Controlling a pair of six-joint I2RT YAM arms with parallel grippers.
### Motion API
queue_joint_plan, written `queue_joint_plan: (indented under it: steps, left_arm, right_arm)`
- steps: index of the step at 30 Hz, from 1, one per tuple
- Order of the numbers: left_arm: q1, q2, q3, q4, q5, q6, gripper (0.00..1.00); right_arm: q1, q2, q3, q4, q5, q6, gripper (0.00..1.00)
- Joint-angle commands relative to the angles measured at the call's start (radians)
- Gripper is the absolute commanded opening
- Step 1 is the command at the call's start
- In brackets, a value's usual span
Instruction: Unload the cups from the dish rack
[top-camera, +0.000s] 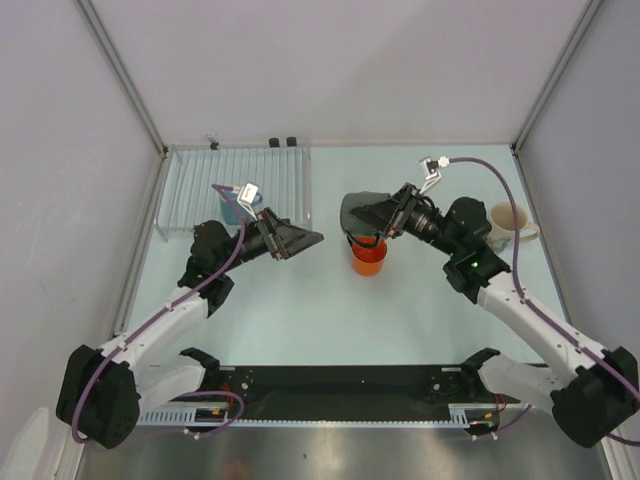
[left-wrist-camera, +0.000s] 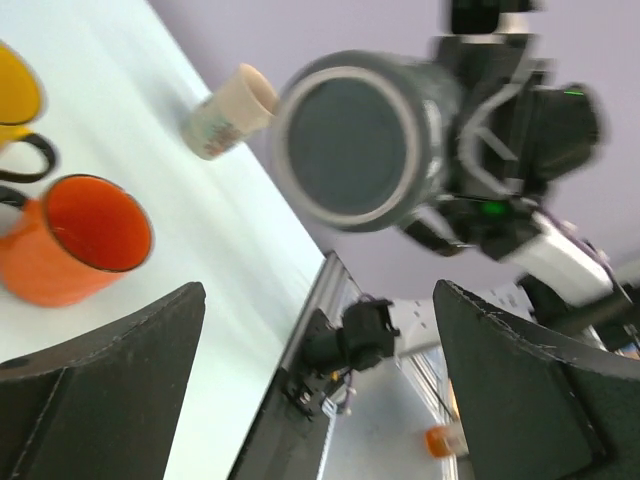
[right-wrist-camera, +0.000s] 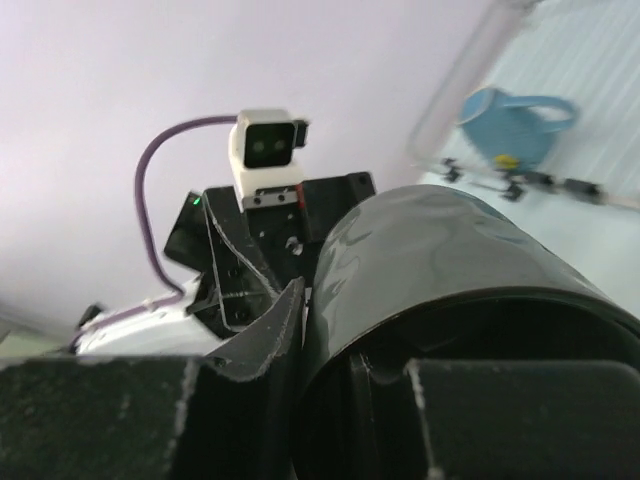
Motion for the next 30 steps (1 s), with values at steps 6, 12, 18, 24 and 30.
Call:
queue_joint_plan:
  steps: [6, 12, 18, 24, 30]
  left_arm:
    - [0.001, -0.013, 0.103, -0.412, -0.274, 0.116, 1.0]
    - [0.0, -0.021, 0.151, -0.684, -0.409, 0.193, 1.0]
    - [0.0, -0.041, 0.148, -0.807, -0.49, 0.216, 0.99]
    - [0.0, -0.048, 0.122, -0.839, -0.493, 0.201, 0.98]
    - [0.0, -0.076, 0.106, -0.841, -0.495, 0.201, 0.98]
  right_arm:
    - [0.241, 0.028, 0.523, -1.091, 0.729, -0.374, 0.0]
    - [0.462, 0.083, 0.462, -1.272, 1.057, -0.237, 0.0]
    - [0.61, 0.195, 0.416, -1.363, 1.18, -0.143, 0.0]
    - [0.611, 0.304, 0.37, -1.313, 1.122, -0.111, 0.0]
    - [0.576, 0.327, 0.267, -1.158, 1.047, -0.117, 0.0]
